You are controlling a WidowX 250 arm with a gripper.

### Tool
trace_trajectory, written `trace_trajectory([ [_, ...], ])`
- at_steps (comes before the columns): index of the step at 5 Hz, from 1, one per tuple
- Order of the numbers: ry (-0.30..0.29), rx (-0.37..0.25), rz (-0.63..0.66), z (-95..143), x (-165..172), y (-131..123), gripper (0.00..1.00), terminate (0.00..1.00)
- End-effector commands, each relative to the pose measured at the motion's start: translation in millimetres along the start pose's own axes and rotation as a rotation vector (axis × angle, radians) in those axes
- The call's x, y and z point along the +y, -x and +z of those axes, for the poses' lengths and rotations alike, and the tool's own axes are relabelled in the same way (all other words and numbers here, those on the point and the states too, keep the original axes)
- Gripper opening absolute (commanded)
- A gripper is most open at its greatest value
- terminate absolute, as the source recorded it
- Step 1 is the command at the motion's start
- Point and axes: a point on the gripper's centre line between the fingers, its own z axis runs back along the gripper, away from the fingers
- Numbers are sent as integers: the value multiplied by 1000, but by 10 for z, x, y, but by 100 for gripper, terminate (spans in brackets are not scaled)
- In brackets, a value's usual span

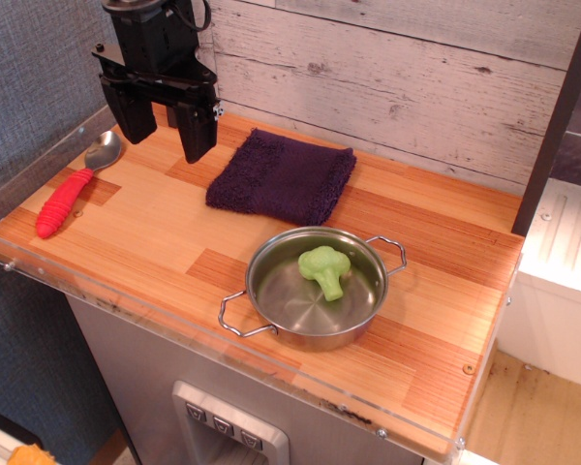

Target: Put the purple towel between the spoon and the metal pot.

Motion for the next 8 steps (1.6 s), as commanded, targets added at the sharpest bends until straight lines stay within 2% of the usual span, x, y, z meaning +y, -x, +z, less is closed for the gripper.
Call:
trace_trajectory([
  [1,0,0,0,0,0,0,100,0],
  [2,14,-17,25,-119,-54,-178,100,0],
  [3,-13,-32,48,-236,-83,-417,100,0],
  [4,-2,-33,50,-348,-152,-627,100,0],
  [5,-24,-31,36,-441,-269,-746,100,0],
  [7,-48,-48,12,-597,-462,-821,100,0],
  [8,-75,-12,1,-807,-434,-769,100,0],
])
